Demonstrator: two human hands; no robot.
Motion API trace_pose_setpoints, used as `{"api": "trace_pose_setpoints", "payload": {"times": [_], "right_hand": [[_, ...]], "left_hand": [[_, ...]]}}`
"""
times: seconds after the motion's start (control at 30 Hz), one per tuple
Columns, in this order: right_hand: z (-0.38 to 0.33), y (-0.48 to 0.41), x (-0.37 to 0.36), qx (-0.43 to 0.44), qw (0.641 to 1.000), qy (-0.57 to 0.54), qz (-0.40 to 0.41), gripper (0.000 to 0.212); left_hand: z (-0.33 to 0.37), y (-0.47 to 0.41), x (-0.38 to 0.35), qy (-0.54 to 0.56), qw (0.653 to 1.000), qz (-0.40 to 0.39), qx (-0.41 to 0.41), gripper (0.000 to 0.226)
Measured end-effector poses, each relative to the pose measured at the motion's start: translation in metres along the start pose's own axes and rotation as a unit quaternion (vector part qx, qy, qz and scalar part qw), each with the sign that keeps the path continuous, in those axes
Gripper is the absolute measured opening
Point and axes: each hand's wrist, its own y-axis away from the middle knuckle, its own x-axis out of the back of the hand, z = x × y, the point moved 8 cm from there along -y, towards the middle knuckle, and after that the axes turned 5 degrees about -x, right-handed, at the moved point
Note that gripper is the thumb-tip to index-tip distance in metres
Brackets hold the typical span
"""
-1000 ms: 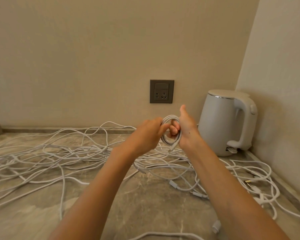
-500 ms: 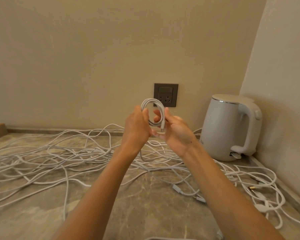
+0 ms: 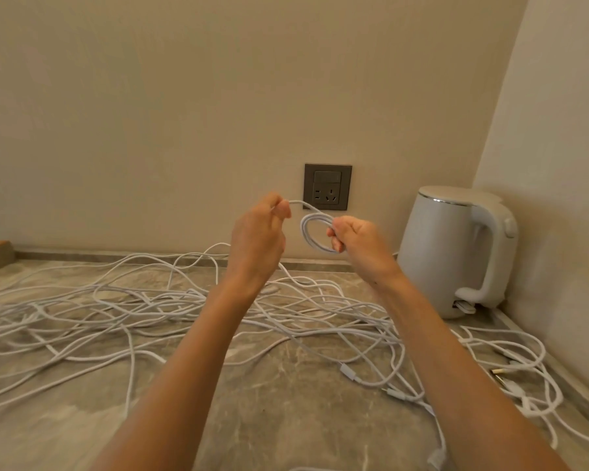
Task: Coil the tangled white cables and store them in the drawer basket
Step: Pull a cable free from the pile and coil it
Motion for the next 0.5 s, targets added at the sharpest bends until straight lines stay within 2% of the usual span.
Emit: {"api": "trace_pose_setpoints", "payload": {"times": [0.1,0.2,0.3,0.33,0.43,0.5], "right_hand": [[-0.002,-0.002,0.007,0.040,0.991,0.115,0.049,0.037],[-0.003,-0.001,0.005,0.076,0.968,0.230,0.062,0.030],[0.003,-0.003,0.005,0.073,0.953,0.284,0.079,0.031],[0.007,-0.005,0.008,0.059,0.959,0.264,0.085,0.032],[0.014,-0.006,0.023,0.006,0.989,0.112,0.099,0.038],[0.017,-0.005,0.033,-0.026,0.993,0.019,0.116,0.039]], "left_hand": [[0.009,0.002,-0.006,0.056,0.998,-0.009,-0.009,0.027],[0.015,0.003,-0.009,0.114,0.993,-0.015,-0.004,0.029],[0.022,0.007,-0.019,0.139,0.988,-0.060,-0.016,0.029],[0.024,0.010,-0.024,0.142,0.986,-0.080,-0.023,0.028],[0.029,0.017,-0.037,0.156,0.980,-0.123,-0.030,0.028],[0.030,0.019,-0.046,0.165,0.974,-0.151,-0.029,0.030]]}}
